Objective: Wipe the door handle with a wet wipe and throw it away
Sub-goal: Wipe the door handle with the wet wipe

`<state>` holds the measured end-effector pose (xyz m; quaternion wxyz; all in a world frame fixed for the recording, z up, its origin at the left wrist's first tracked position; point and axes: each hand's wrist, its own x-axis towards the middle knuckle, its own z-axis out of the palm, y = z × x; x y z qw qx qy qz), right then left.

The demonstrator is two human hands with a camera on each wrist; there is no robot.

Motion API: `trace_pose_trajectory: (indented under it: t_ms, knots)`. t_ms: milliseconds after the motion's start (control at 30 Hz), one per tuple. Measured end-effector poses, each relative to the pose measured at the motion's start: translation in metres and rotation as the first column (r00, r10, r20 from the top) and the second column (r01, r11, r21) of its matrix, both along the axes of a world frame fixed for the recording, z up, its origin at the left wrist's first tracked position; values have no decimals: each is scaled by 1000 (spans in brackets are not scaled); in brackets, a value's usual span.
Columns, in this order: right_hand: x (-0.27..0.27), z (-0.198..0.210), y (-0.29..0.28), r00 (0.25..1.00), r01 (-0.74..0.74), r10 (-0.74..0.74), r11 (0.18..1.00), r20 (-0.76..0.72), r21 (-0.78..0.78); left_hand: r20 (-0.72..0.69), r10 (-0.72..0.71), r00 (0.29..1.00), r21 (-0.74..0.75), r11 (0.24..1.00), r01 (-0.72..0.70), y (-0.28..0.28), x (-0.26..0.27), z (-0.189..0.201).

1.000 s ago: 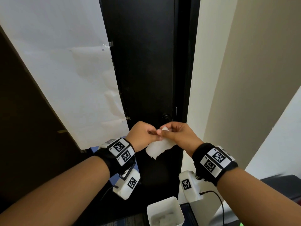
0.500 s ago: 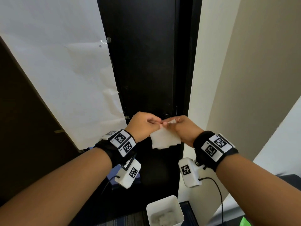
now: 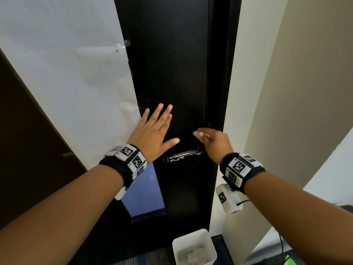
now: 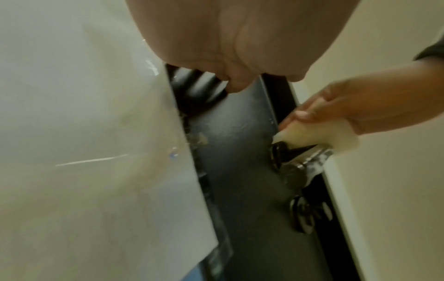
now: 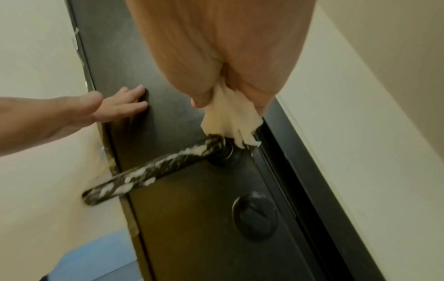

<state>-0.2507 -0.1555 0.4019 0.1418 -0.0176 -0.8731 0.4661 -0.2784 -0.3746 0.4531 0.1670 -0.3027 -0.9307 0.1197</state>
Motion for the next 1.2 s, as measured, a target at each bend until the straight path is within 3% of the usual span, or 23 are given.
trace_pose_trajectory:
  t_ms: [167, 333, 533, 733, 900, 1200]
  knots:
    - [14, -29, -16, 992, -128, 127, 970, 21, 205, 6, -28, 1000, -55, 998, 29, -7, -7, -1]
    - [19, -24, -20, 984, -179, 169, 898, 62, 402, 1, -23, 1000, -49, 999, 23, -6, -6, -1]
    - [33, -33, -26, 998, -19, 29, 987, -58, 162, -7, -27, 1000, -51, 998, 27, -4, -5, 0]
    - [46, -41, -41, 996, 75, -79, 993, -43, -89, 0, -24, 1000, -50, 998, 24, -4, -6, 1]
    - [50, -43, -54, 993, 109, -116, 978, -32, -176, 5, -22, 1000, -47, 999, 22, -3, -4, 1]
    - [50, -46, -67, 988, 140, -149, 977, -47, -158, 7, -29, 1000, -39, 999, 29, -3, -4, 1]
